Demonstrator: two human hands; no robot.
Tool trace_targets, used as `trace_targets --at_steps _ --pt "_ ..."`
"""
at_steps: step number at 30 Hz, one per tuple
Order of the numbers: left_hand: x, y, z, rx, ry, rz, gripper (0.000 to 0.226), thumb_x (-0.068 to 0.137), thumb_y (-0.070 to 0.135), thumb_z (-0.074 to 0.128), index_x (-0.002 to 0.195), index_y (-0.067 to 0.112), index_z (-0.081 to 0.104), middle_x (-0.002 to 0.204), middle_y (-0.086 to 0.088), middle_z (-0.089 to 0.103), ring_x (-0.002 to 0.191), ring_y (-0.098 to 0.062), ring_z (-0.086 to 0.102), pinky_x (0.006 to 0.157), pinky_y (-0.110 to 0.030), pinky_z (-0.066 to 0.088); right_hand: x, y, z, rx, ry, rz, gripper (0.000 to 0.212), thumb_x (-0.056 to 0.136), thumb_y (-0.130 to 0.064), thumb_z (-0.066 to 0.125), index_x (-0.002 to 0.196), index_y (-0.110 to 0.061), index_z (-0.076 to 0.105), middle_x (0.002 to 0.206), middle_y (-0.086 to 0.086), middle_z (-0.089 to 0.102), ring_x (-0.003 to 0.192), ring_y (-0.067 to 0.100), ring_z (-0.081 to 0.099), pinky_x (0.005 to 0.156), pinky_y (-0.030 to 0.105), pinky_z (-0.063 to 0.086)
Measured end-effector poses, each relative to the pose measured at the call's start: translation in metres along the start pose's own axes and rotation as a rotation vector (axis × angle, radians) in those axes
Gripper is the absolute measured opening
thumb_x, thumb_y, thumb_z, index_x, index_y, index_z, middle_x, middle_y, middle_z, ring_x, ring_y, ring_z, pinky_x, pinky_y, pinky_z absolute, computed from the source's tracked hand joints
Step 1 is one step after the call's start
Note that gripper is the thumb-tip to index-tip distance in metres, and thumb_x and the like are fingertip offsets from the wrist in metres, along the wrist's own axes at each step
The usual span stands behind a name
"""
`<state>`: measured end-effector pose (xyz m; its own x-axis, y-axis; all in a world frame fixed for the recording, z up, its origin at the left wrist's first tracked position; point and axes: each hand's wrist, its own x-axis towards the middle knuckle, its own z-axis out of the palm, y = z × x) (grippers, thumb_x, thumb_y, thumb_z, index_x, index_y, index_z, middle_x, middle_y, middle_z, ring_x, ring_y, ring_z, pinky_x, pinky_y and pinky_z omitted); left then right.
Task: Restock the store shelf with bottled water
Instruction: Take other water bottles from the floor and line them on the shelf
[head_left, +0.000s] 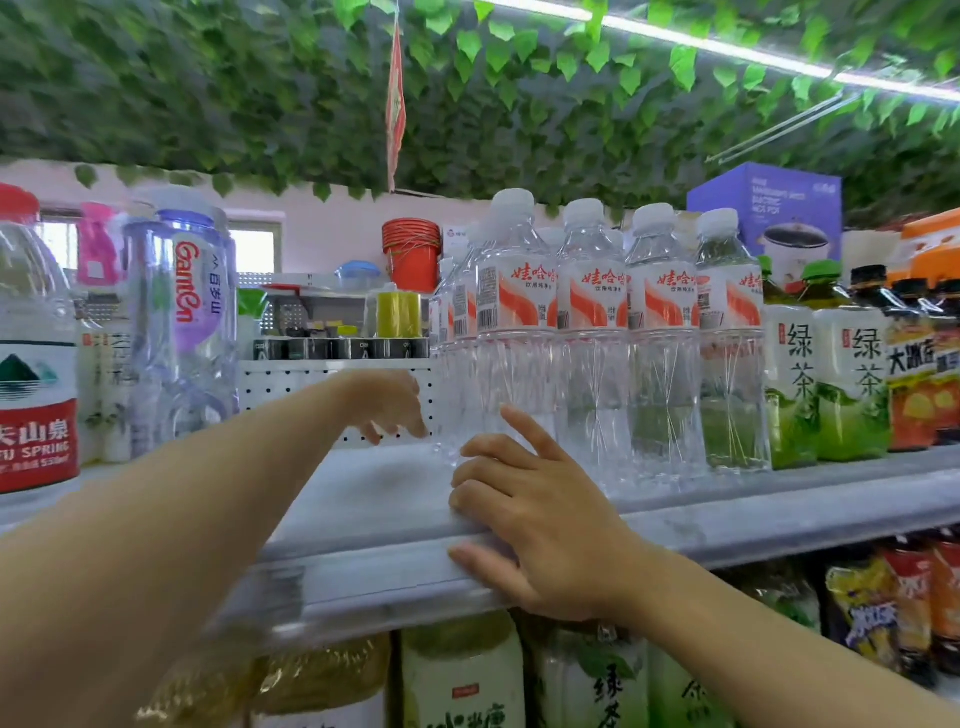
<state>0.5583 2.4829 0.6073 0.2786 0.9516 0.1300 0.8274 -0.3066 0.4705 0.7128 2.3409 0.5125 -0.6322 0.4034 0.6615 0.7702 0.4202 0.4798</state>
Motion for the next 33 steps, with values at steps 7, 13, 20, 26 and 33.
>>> trace_targets --at_steps 7,13,20,26,33 --pt "-0.090 -0.011 -0.001 -0.077 0.246 0.128 0.061 0.085 0.017 0.068 0.139 0.013 0.039 0.134 -0.009 0.048 0.115 -0.025 0.050 0.091 -0.031 0.043 0.000 -0.001 0.000 -0.077 -0.006 0.000 0.040 0.091 -0.047 0.040 0.092 -0.015 0.064 0.101 0.000 0.063 0.113 0.021 0.052 0.114 0.046 0.022" --pt "-0.174 -0.045 -0.007 -0.183 0.337 0.194 0.050 0.083 0.024 0.068 0.126 0.022 0.043 0.110 0.000 0.060 0.097 -0.018 0.059 0.085 -0.035 0.050 0.001 -0.022 -0.001 -0.061 0.066 0.102 0.036 0.089 -0.043 0.042 0.099 -0.014 0.061 0.111 0.002 0.059 0.112 0.023 0.050 0.108 0.045 0.028" --pt "-0.213 -0.092 -0.028 -0.275 0.566 0.123 0.061 0.077 0.018 0.072 0.127 0.016 0.037 0.113 -0.002 0.051 0.100 -0.019 0.052 0.078 -0.029 0.041 0.029 -0.064 0.003 -0.042 0.113 0.192 0.042 0.082 -0.044 0.044 0.103 -0.012 0.061 0.112 0.006 0.061 0.106 0.027 0.052 0.099 0.035 0.030" --pt "-0.195 -0.102 -0.032 -0.441 0.486 0.004 0.081 0.079 0.015 0.074 0.139 0.011 0.019 0.127 -0.007 0.045 0.105 -0.022 0.047 0.082 -0.031 0.039 0.026 -0.071 -0.001 -0.038 0.054 0.274 0.047 0.082 -0.050 0.041 0.112 -0.016 0.055 0.121 0.005 0.055 0.114 0.026 0.046 0.102 0.036 0.033" --pt "-0.163 -0.096 -0.033 -0.539 0.504 -0.107 0.081 0.084 0.009 0.068 0.144 0.009 0.013 0.134 -0.018 0.044 0.104 -0.028 0.048 0.085 -0.034 0.039 0.005 -0.049 -0.016 -0.039 0.051 0.297 0.048 0.084 -0.054 0.039 0.115 -0.020 0.052 0.126 0.003 0.050 0.117 0.024 0.042 0.104 0.032 0.028"
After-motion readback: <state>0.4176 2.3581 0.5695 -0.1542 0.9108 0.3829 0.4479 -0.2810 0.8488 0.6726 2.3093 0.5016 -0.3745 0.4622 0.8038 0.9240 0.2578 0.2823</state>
